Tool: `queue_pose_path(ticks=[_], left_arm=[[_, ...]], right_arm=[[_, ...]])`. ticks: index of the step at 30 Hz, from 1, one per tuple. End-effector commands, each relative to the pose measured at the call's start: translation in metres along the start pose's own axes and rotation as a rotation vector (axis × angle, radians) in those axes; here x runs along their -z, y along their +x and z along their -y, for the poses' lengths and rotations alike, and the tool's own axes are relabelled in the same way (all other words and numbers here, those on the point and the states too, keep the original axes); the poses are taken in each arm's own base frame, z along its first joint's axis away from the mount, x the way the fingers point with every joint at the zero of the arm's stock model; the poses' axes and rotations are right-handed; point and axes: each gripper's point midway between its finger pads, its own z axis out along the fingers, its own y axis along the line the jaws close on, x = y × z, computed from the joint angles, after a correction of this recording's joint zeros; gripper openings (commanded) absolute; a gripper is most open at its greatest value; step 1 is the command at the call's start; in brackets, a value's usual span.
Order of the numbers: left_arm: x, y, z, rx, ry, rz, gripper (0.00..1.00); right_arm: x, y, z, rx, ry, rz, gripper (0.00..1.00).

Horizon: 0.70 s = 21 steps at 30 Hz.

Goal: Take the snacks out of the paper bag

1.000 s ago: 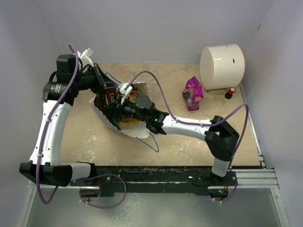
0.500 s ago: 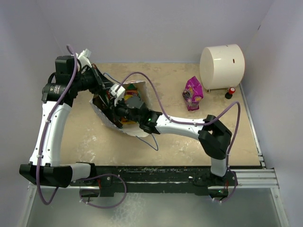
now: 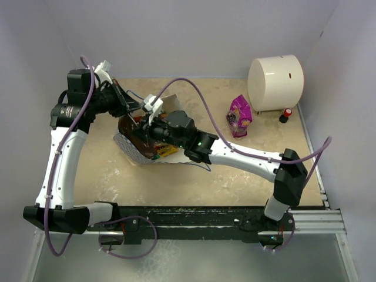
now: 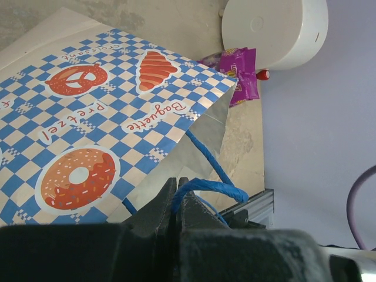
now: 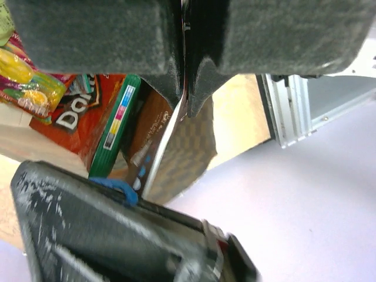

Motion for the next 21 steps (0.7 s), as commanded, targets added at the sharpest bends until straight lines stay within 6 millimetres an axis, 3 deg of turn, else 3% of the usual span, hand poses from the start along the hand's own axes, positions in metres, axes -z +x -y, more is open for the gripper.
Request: queue_pose_path(ticks=[1, 7, 15, 21], left_arm=[[0.014, -0.017, 0.018, -0.033, 0.032, 0.082, 0.0], [0.019, -0.022, 0.016, -0.046, 0.008, 0.119, 0.0], [0.022, -0.026, 0.011, -0.054, -0.023, 0.143, 0.0], [0.017, -0.024, 0.007, -0.06, -0.029, 0.127, 0.0]], right_arm=[[0.032, -0.108, -0.026, 0.025, -0.048, 0.243, 0.0], [0.065, -0.134, -0.021, 0.031, 0.015, 0.287, 0.0], [0.11, -0.153, -0.017, 0.04, 0.073, 0.302, 0.0], [0.149, -0.191, -0.011, 0.023, 0.154, 0.347, 0.0]])
